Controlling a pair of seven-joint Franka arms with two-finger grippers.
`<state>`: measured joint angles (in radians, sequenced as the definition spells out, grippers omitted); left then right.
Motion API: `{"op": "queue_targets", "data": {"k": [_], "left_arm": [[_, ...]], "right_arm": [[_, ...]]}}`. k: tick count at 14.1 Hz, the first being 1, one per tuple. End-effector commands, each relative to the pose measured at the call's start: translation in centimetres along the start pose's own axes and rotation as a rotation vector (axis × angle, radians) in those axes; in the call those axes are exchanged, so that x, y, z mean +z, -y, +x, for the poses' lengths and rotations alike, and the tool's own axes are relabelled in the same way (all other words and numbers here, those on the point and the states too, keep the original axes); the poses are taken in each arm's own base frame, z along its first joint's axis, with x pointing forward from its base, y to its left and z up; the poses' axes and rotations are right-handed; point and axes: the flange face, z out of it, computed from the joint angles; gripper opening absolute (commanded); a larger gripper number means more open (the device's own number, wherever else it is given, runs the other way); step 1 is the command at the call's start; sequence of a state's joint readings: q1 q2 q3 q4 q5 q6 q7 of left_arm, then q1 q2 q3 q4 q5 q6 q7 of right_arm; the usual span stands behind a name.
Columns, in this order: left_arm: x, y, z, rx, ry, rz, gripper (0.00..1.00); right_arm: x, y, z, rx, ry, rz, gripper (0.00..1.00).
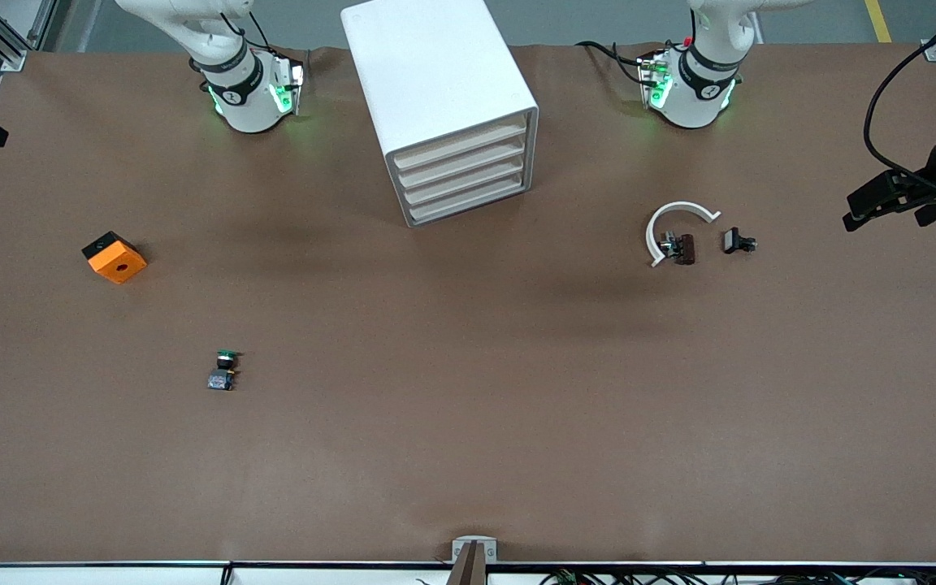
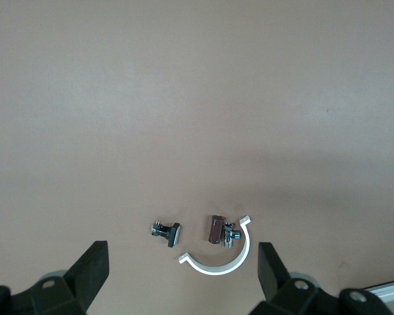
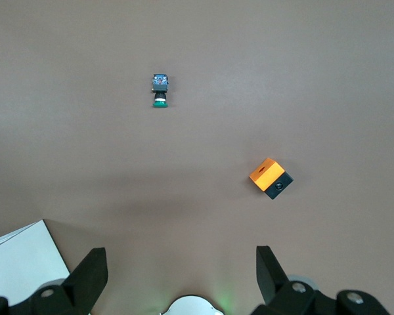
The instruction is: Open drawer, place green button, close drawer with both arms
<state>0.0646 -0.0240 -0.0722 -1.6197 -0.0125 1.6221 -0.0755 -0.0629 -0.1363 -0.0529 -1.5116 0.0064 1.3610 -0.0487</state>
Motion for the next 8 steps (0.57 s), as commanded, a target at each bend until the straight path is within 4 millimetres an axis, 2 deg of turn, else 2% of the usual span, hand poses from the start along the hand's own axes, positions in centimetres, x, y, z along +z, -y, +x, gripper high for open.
{"op": "queue_targets", "data": {"k": [1, 6, 7, 8], "left_arm": [[-0.5, 0.2, 0.2, 0.004, 0.006, 0.008, 1.0], [0.1, 0.4, 0.6, -0.005, 0.017, 0.006, 1.0], [0.3, 0.7, 0.6, -0.009, 0.021, 0.005, 1.0], [0.7, 1.8, 0.6, -0.029, 0.033, 0.003, 1.0]], "right_arm": [[-0.1, -0.4, -0.1, -0.009, 0.002, 0.001, 1.0], [-0.2, -0.4, -0.1, -0.007, 0.001, 0.0, 1.0], [-0.3, -0.3, -0.2, -0.009, -0.001, 0.0, 1.0], [-0.3, -0.4, -0.2, -0.009, -0.001, 0.0, 1.0]]}}
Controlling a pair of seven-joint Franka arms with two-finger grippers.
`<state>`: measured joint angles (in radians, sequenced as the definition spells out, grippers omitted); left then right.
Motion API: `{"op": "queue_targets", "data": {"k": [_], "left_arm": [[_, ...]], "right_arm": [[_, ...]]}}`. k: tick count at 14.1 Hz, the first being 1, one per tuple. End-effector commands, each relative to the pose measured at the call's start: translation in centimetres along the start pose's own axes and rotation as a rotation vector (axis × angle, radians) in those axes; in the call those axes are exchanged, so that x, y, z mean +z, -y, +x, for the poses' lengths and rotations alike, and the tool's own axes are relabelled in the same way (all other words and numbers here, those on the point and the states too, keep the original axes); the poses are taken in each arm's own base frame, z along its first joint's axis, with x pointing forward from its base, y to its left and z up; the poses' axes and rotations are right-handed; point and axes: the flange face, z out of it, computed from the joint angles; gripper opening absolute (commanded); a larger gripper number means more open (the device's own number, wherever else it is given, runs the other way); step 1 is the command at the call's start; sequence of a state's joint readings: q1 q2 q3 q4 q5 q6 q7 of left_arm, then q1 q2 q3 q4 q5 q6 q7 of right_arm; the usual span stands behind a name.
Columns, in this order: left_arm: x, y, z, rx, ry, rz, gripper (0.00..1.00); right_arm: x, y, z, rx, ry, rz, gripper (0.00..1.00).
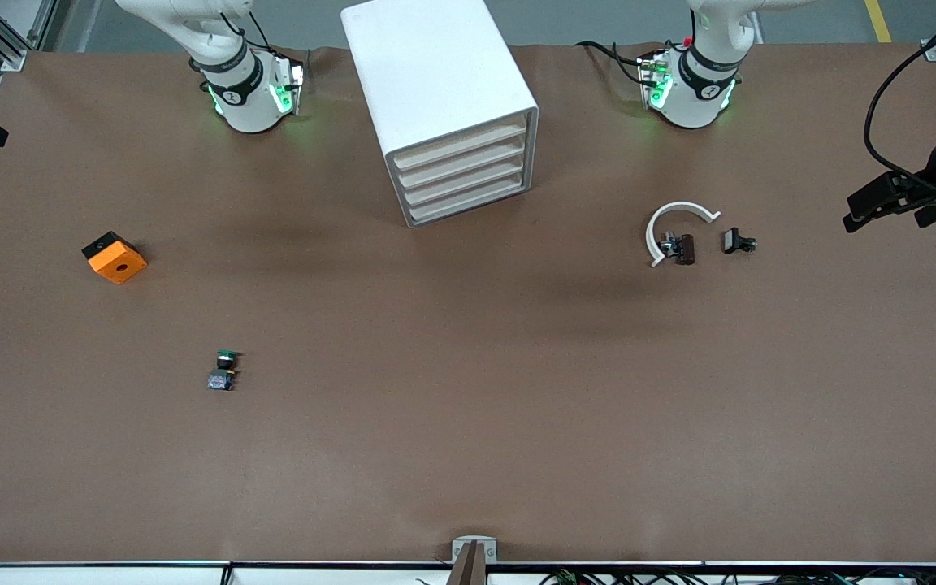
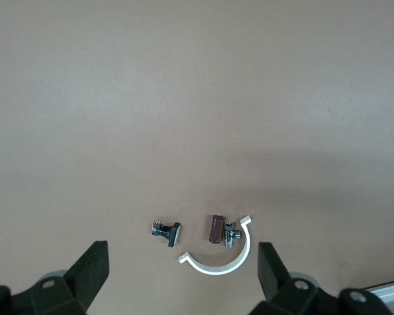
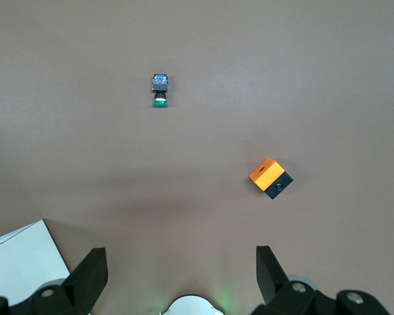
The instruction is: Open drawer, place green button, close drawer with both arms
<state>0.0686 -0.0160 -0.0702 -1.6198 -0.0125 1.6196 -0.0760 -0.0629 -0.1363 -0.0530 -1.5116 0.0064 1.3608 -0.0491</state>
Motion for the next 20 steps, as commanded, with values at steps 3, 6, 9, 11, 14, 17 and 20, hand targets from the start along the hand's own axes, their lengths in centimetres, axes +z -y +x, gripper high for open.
{"op": "queue_targets", "data": {"k": [3, 6, 9, 11, 14, 17, 20], "left_arm": [[3.4, 1.9, 1.1, -0.035, 0.115, 0.005, 1.0], [6.8, 1.5, 2.2, -0.029, 0.168, -0.005, 1.0], [11.1, 0.9, 3.0, -0.025, 0.161, -0.018, 1.0], [14.0, 0.1, 3.1, -0.016, 0.154, -0.02, 1.0], [17.7, -2.1, 3.8, -0.018, 0.175, -0.023, 1.0], [21.5, -4.9, 4.5, -0.079, 0.204, -0.025, 1.0], [23.9, -7.8, 4.7, -0.15, 0.221, -0.011, 1.0]], "right_arm": [[-0.3, -0.2, -0.2, -0.01, -0.001, 0.0, 1.0], [-0.3, -0.2, -0.2, -0.01, 0.001, 0.0, 1.0], [-0.2, 0.0, -0.1, -0.015, 0.001, 0.0, 1.0], [-0.3, 0.2, 0.0, -0.016, -0.002, 0.004, 1.0], [0.5, -0.1, 0.6, -0.008, 0.016, 0.004, 1.0], [0.6, -0.2, 0.6, 0.0, 0.022, 0.006, 1.0], [1.2, -0.1, 1.0, -0.002, 0.033, 0.006, 1.0]]}}
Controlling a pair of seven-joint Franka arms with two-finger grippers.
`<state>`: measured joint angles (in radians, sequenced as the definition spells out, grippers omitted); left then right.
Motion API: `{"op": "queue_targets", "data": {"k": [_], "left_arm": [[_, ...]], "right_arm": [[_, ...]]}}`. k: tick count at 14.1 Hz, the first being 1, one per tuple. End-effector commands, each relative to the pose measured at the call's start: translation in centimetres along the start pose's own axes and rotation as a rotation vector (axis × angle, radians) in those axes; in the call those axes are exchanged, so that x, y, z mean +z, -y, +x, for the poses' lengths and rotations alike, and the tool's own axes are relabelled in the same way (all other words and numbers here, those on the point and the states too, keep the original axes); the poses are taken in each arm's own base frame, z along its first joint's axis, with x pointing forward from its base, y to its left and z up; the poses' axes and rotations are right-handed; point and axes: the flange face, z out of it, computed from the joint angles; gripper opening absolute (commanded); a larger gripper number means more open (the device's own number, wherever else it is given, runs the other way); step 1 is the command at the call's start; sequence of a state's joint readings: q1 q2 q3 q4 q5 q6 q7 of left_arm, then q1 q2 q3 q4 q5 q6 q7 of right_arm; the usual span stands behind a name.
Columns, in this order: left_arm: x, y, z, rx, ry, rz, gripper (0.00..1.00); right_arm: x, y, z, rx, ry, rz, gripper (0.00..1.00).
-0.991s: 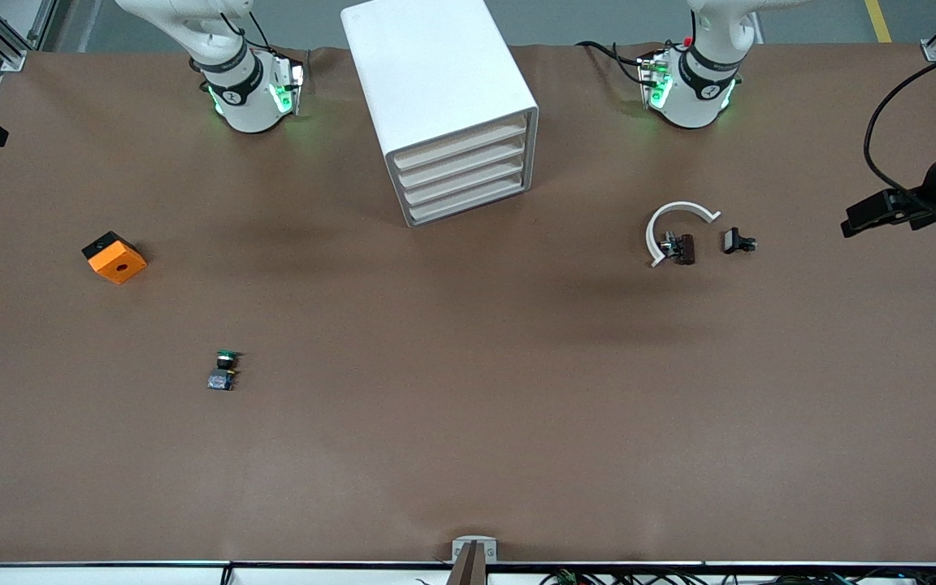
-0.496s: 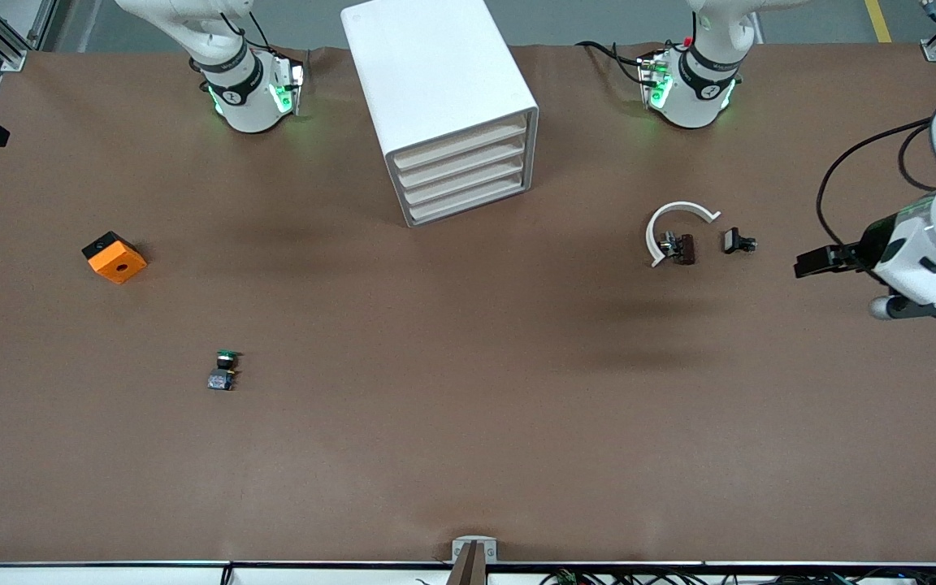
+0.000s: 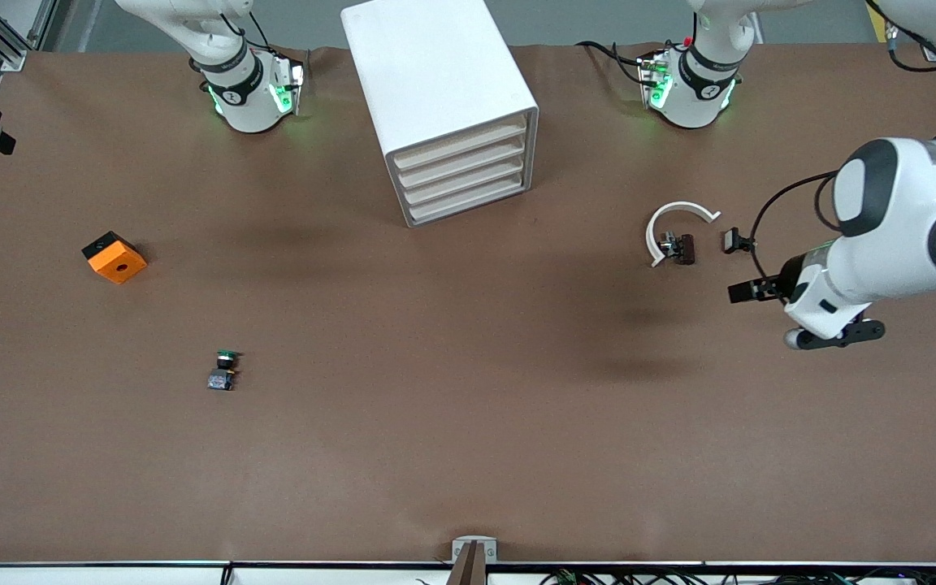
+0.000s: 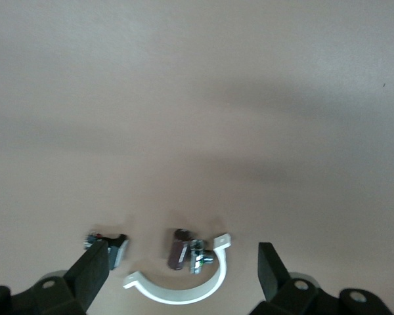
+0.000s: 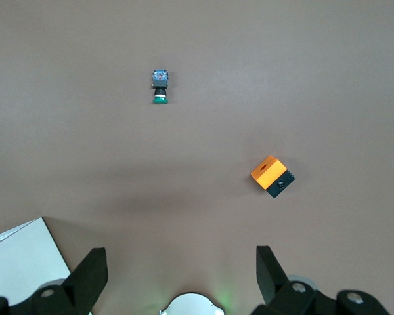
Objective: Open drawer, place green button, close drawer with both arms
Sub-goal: 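Move the left gripper toward the drawer while the right gripper reaches the button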
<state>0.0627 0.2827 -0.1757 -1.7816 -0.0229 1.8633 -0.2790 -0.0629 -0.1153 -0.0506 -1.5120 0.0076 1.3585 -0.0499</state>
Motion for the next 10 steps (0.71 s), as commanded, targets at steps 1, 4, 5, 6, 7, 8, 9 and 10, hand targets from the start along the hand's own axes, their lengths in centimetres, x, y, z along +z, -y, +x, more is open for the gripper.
{"op": "queue_targets", "data": {"k": [1, 4, 5, 6, 7, 8, 9, 10], "left_arm": [[1.0, -2.7, 0.2, -0.09, -0.002, -0.009, 1.0], [2.1, -5.9, 1.1, -0.224, 0.002, -0.01, 1.0], [2.6, -7.4, 1.3, -0.278, 0.005, -0.01, 1.0], [3.2, -8.5, 1.6, -0.344, 0.01, -0.007, 1.0], [3.5, -9.4, 1.8, -0.395, 0.01, -0.007, 1.0], [4.0, -11.0, 1.9, -0.44, 0.016, -0.009, 1.0], [4.5, -11.7, 2.5, -0.5, 0.036, -0.03, 1.0], [5.0, -12.5, 3.4, -0.586, 0.079, -0.08, 1.0]], "right_arm": [[0.2, -0.1, 0.4, -0.002, 0.009, 0.007, 1.0], [2.1, 0.1, 2.1, -0.022, 0.037, 0.005, 1.0], [2.0, -0.1, 2.3, -0.042, 0.021, 0.009, 1.0], [1.9, -0.1, 2.4, -0.055, 0.013, 0.009, 1.0], [2.7, 0.1, 2.9, -0.061, 0.023, 0.007, 1.0], [5.6, 0.1, 4.8, -0.055, 0.077, 0.009, 1.0], [7.6, 0.1, 6.2, -0.058, 0.115, 0.015, 1.0], [8.0, 0.0, 6.5, -0.063, 0.114, 0.015, 1.0]]}}
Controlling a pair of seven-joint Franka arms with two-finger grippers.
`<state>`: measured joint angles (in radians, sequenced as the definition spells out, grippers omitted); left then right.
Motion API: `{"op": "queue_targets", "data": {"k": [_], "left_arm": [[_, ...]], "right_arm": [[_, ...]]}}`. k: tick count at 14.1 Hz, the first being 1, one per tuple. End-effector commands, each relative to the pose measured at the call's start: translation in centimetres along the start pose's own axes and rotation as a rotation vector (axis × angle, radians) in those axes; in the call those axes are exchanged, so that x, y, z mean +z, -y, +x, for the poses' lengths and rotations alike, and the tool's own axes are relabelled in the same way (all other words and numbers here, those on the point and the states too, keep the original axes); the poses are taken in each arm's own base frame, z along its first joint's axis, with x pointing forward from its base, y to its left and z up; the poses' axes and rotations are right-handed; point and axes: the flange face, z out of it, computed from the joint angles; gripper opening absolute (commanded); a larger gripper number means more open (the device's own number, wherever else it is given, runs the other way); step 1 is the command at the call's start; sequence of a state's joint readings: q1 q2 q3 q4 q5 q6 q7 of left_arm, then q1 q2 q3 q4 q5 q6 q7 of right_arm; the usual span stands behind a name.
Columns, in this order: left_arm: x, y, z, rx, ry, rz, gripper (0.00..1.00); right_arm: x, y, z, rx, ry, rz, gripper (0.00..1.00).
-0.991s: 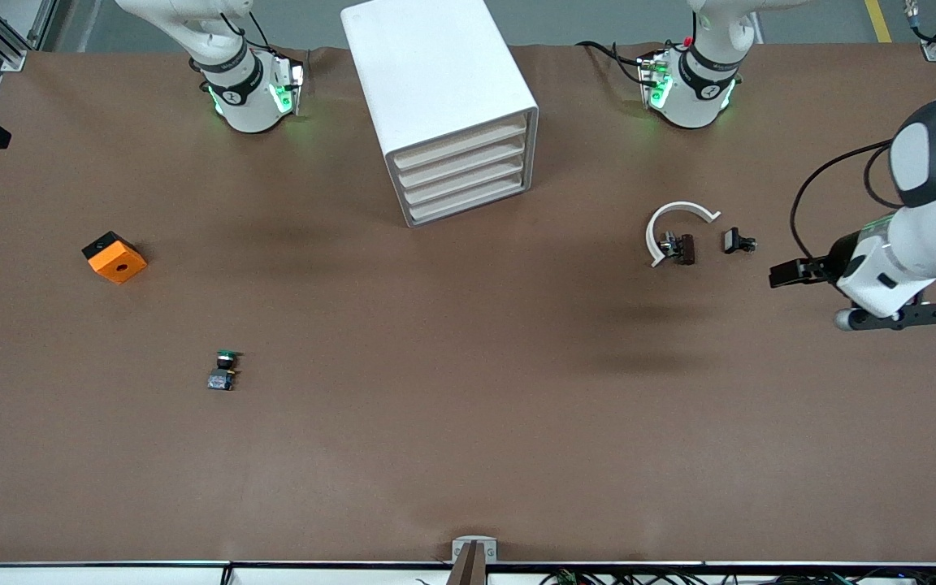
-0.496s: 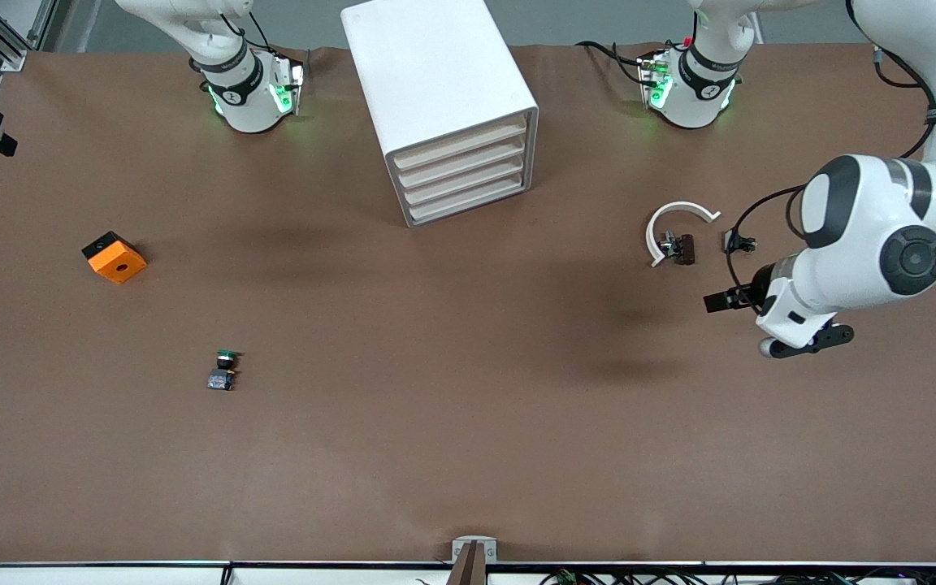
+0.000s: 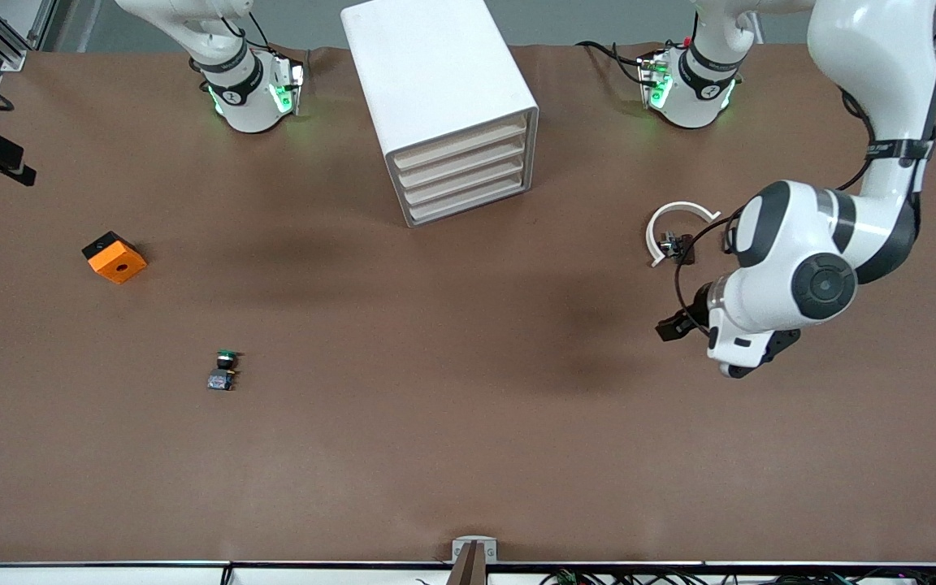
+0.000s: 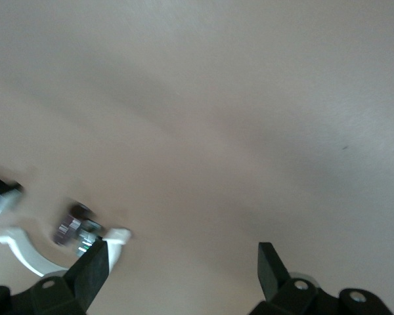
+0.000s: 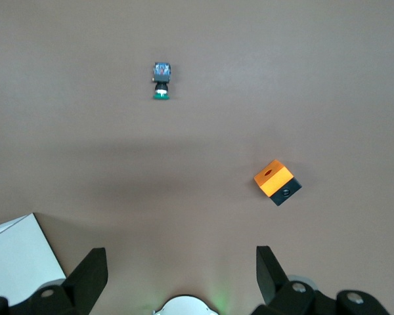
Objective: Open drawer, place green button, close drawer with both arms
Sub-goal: 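Move the left gripper toward the drawer while the right gripper reaches the button, then grasp the drawer front with the left gripper while the right gripper grasps the button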
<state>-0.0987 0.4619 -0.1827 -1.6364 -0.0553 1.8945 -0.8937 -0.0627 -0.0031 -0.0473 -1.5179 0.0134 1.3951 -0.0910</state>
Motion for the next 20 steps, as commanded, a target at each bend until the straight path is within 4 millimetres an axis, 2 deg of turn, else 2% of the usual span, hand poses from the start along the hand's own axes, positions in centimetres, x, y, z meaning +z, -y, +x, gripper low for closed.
{"op": "queue_targets", "data": {"k": [1, 3, 5, 8, 10, 11, 13, 16, 18, 20], "left_arm": [[0.9, -3.1, 1.7, -0.201, 0.112, -0.09, 1.0], [1.5, -4.4, 1.4, -0.287, 0.166, -0.112, 1.0], [2.7, -5.4, 0.1, -0.386, 0.223, -0.097, 1.0], [6.3, -6.4, -3.0, -0.533, 0.365, 0.043, 1.0], [7.9, -6.9, -4.4, -0.576, 0.43, 0.115, 1.0], [8.5, -7.3, -4.6, -0.624, 0.464, 0.144, 1.0], [10.9, -7.2, -4.9, -0.751, 0.527, 0.248, 1.0], [13.7, -6.7, -6.2, -0.841, 0.638, 0.401, 1.0], [14.6, -6.7, -6.9, -0.897, 0.701, 0.468, 1.0], [15.5, -6.8, -7.5, -0.964, 0.761, 0.535, 1.0]], "right_arm": [[2.3, -0.3, 2.5, -0.026, 0.027, 0.003, 1.0], [5.6, -1.0, 5.1, -0.02, 0.055, -0.002, 1.0], [5.9, -1.4, 5.9, -0.075, 0.021, -0.02, 1.0], [6.9, -2.3, 6.8, -0.07, 0.023, -0.025, 1.0], [7.1, -3.8, 7.2, -0.038, -0.011, -0.01, 1.0], [8.5, -4.0, 8.0, -0.021, -0.016, -0.012, 1.0], [11.7, -4.7, 9.6, 0.108, -0.031, -0.006, 1.0], [15.6, -3.1, 12.2, 0.208, -0.049, 0.012, 1.0], [18.7, -2.7, 14.3, 0.237, -0.073, 0.064, 1.0], [21.6, -1.0, 15.9, 0.226, -0.117, 0.068, 1.0]]}}
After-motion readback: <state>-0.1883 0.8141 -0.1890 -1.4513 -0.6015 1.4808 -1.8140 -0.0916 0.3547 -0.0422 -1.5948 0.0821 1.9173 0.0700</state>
